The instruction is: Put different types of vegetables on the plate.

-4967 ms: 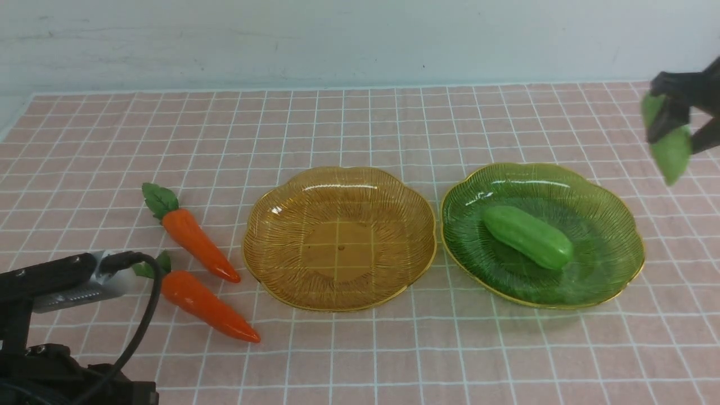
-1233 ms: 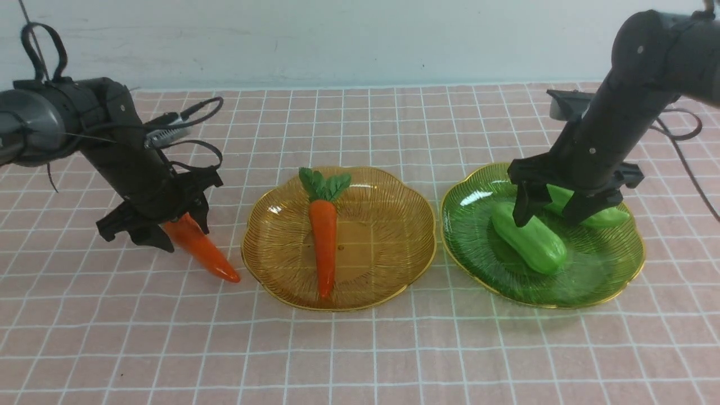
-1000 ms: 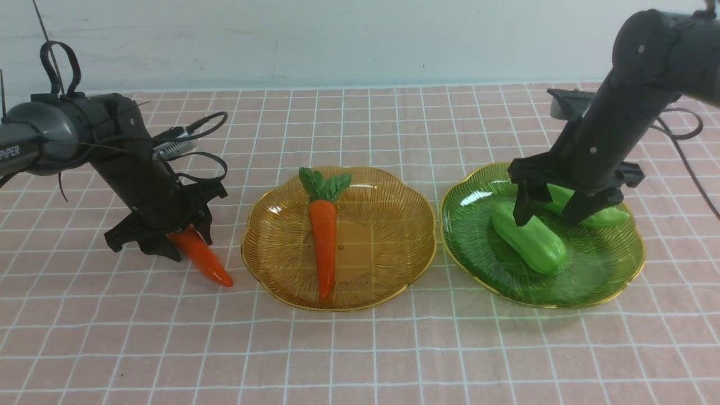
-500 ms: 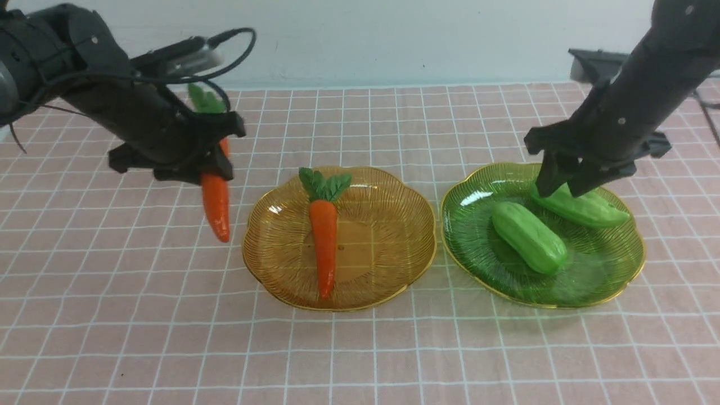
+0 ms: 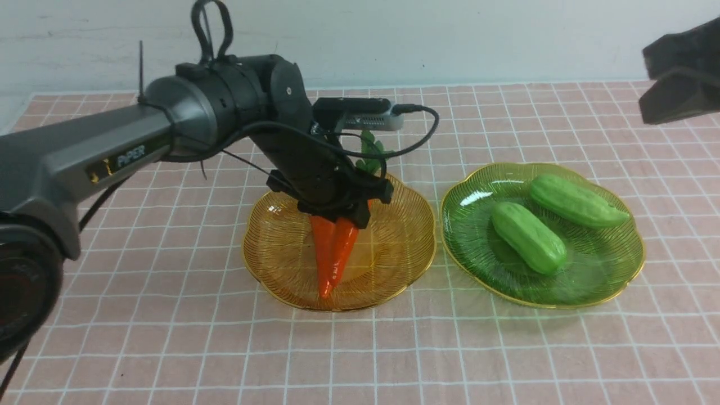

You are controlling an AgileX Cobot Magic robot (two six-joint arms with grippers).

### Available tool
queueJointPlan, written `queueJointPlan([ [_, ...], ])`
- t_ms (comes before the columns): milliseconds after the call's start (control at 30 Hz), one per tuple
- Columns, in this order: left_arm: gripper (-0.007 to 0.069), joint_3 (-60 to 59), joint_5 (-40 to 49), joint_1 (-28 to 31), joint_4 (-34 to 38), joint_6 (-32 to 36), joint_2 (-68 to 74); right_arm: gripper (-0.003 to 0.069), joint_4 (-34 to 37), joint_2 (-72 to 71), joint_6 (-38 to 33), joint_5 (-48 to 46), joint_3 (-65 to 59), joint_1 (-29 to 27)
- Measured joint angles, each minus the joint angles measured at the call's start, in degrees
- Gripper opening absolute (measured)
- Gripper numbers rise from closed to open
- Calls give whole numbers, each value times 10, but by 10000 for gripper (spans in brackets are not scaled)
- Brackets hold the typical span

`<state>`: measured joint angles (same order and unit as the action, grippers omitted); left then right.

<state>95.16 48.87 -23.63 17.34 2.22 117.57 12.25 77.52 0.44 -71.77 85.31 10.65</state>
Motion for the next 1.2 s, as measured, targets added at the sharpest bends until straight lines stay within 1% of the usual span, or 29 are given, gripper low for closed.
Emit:
queueJointPlan([
  [167, 267, 28, -4, -7, -3, -3, 25, -15, -5, -128, 1, -3, -71, 0],
  [200, 298, 30, -6, -7, -3, -8, 25, -15, -8, -155, 1, -4, -91, 0],
  [233, 303, 31, -8, -7, -3, -9, 25, -15, -9, -161, 1, -4, -94, 0],
  [267, 357, 31, -14, -7, -3, -18, 25, -15, -17, -201, 3, -4, -118, 0],
  [333, 403, 31, -15, -7, -5, -22, 26, -15, -30, -246, 9, -6, -148, 0],
  [367, 422, 31, -16, -7, -5, -22, 26, -15, -37, -276, 19, -6, -167, 0],
  [400, 424, 31, -16, -7, -5, -22, 26, -15, -40, -287, 24, -6, -172, 0],
  [467, 434, 37, -16, -7, -5, -26, 27, -15, -52, -368, 59, -4, -234, 0],
  [567, 403, 55, -8, -7, -6, -27, 27, -15, -56, -448, 66, 44, -308, 0],
  [633, 362, 69, 8, -7, -9, -27, 26, -15, -57, -499, 53, 118, -367, 0],
  [733, 258, 95, 36, -7, -18, -27, 21, -15, -58, -586, -1, 286, -500, 0],
  [800, 181, 104, 48, -7, -19, -27, 16, -15, -53, -607, -16, 342, -548, 0],
  [833, 138, 108, 50, -7, -20, -25, 14, -15, -43, -626, -27, 399, -582, 0],
  [900, 58, 112, 53, -7, -20, -22, 9, -15, -23, -644, -34, 461, -622, 0],
  [933, 32, 114, 58, -7, -20, -17, 9, -15, -17, -648, -36, 476, -634, 0],
  [967, 28, 114, 58, -7, -20, -16, 9, -15, -16, -650, -36, 484, -636, 0],
  [1000, 6, 115, 66, -7, -21, -11, 9, -15, -7, -655, -38, 507, -653, 0],
  [1200, -4, 116, 80, -7, -22, -11, 9, -15, -4, -658, -38, 519, -681, 0],
])
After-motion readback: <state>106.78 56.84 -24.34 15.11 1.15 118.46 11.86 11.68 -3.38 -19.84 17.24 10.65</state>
